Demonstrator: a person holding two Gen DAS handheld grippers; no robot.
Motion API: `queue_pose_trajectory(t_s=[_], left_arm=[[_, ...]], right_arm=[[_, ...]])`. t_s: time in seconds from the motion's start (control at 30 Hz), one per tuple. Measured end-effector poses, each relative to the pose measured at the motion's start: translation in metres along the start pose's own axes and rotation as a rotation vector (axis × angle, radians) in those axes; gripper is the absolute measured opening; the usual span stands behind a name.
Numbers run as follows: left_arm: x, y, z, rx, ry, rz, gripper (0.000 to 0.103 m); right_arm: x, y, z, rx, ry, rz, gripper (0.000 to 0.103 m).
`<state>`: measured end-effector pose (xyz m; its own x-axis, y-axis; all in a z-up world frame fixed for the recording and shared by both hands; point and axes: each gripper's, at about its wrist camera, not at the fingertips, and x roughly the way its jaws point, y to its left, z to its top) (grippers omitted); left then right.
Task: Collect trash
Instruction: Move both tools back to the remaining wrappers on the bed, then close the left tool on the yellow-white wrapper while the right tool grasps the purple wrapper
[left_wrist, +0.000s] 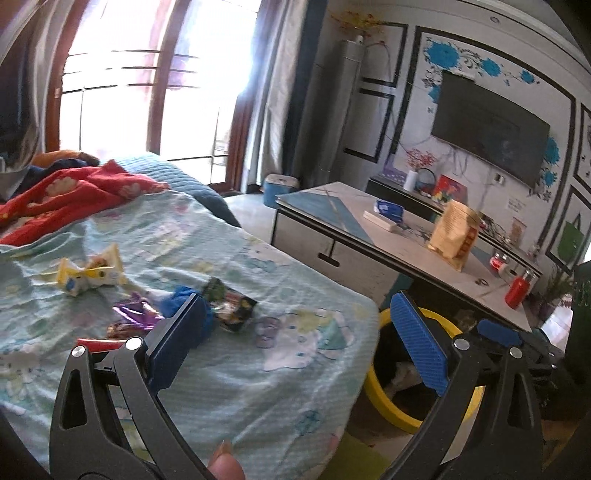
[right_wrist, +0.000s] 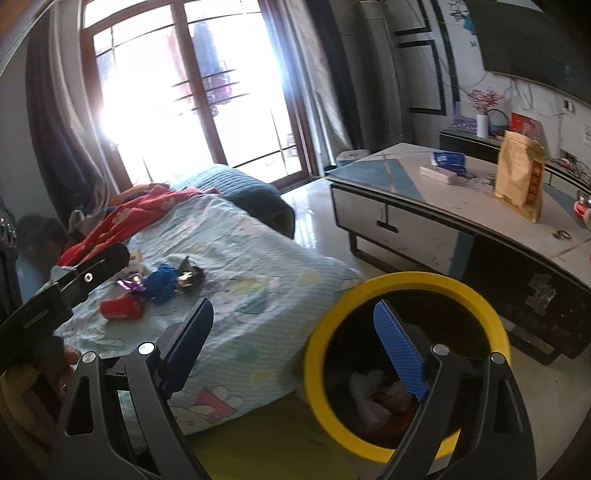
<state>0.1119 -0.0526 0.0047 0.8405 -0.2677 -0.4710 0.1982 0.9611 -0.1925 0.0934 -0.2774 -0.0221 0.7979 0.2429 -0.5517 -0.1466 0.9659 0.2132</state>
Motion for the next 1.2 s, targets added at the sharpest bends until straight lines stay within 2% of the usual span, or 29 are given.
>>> queue_pose_trajectory(t_s=[0.53,1.2], left_arm=[[-0.022,0.069,0.007,-0.092,-0.044,0.112,0.092],[-0.033,0.17,0.01,-0.291,-0.072,0.264,0.092]], right_arm=[[0.04,0.083,0.011,-0.111,0.038,0.137,0.086],[0.085,0.146,0.014,-0.199,0.104,0.235,0.086]])
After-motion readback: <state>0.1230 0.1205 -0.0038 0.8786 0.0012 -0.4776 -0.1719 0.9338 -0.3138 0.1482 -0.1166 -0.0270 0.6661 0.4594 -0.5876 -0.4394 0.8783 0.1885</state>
